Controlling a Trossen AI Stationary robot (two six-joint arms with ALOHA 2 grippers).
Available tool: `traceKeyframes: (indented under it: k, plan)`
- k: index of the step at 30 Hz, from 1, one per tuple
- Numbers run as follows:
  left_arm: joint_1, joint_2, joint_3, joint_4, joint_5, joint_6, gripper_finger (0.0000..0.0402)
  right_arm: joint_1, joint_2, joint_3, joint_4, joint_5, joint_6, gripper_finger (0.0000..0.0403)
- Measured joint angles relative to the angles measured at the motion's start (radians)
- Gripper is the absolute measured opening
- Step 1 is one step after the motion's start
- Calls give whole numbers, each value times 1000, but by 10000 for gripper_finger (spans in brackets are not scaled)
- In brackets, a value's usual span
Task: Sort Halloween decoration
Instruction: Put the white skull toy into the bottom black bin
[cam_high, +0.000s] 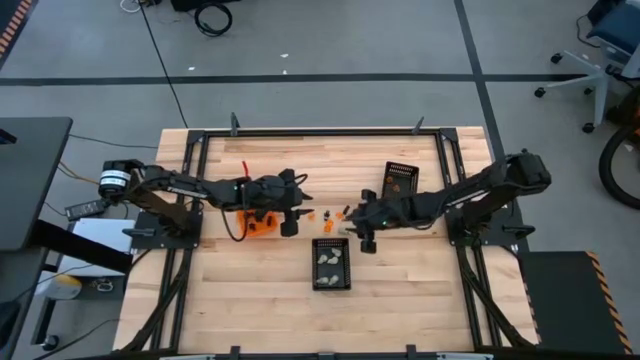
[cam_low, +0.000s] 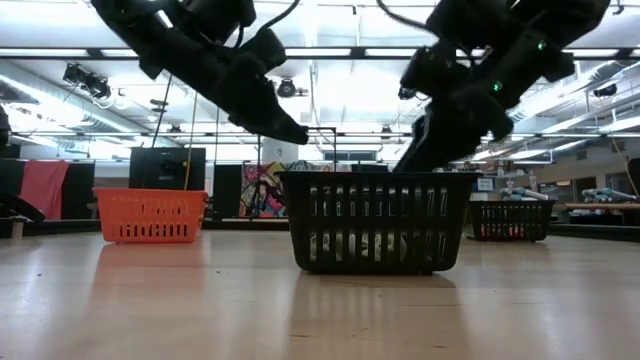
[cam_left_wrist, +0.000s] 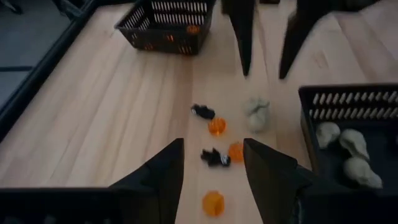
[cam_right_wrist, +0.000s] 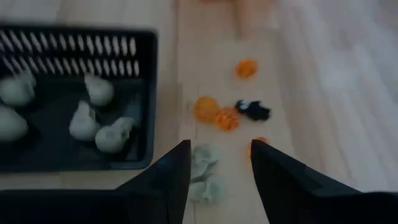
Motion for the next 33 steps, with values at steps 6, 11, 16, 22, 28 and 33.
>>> traceKeyframes:
  k: [6, 11, 16, 22, 28, 33]
  plan:
    - [0, 0, -21, 54, -2, 16, 172, 1, 61, 4, 7, -16, 13, 220]
    - [1, 0, -20, 93, -1, 16, 172, -21, 107, 3, 3, -40, 27, 261]
    - [0, 10, -20, 129, -1, -3, 172, -24, 184, 3, 29, -48, 27, 265]
    - [1, 23, -20, 145, -1, -8, 172, -24, 225, 6, 57, -48, 34, 234]
    - [0, 23, -19, 152, -1, -30, 172, -23, 220, 5, 51, -52, 36, 174]
    - [0, 23, -19, 152, -1, -31, 172, -25, 203, 3, 13, -20, 22, 136]
